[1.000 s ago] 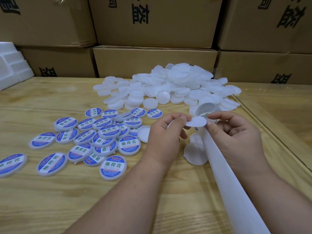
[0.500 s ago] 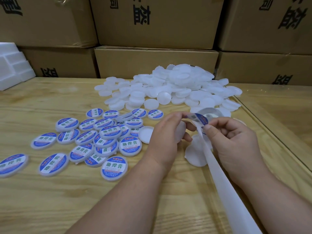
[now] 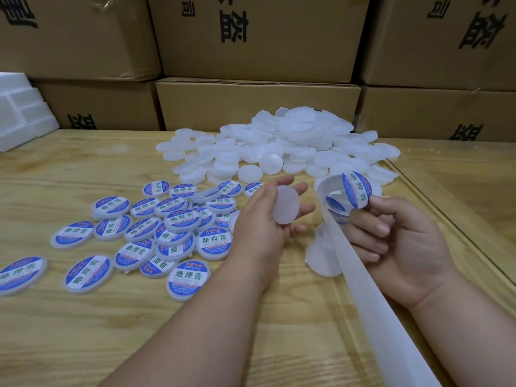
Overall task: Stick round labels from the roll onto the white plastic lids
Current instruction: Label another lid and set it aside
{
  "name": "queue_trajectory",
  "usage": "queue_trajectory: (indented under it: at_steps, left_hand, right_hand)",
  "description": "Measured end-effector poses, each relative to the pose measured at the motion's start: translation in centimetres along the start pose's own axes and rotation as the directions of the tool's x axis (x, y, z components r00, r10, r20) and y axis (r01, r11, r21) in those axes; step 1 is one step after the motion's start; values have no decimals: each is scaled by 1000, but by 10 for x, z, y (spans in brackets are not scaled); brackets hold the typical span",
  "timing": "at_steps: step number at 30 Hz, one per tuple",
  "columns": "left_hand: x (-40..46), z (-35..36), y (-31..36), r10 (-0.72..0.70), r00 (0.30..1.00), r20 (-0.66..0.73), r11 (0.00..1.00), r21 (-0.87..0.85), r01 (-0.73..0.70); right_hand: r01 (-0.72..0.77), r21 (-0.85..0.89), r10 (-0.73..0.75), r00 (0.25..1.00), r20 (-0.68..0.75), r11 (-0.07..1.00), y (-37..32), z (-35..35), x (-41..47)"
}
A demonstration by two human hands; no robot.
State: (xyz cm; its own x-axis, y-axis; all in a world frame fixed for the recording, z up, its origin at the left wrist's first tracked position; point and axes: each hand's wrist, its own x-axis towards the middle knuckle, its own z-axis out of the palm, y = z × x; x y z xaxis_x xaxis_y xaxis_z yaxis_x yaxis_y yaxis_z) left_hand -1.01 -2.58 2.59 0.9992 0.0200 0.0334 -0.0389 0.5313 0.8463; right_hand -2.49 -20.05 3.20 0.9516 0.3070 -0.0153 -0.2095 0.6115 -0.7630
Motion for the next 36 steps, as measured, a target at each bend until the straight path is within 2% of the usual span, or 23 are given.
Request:
queue_trajectory:
  at_steps: [4,11,18,36]
  left_hand:
    - [1,0,1,-50,999,2,998,-41,50]
    - [-1,0,2,-88,996,18,995,-35,89]
    - [-1,-1,4,-98,993,58,994,-38,100]
    - [2,-2,-2,-36,998,57,997,72,32]
  right_hand:
    - [-96,29,92,987,134,995,-1,0,-2]
    - [-245,-96,257,955,148,965,2,6,-4]
    - [-275,-110,290,944,157,955,3,6,-3]
    - [-312,-94,325,930,170,945,1,2,-2]
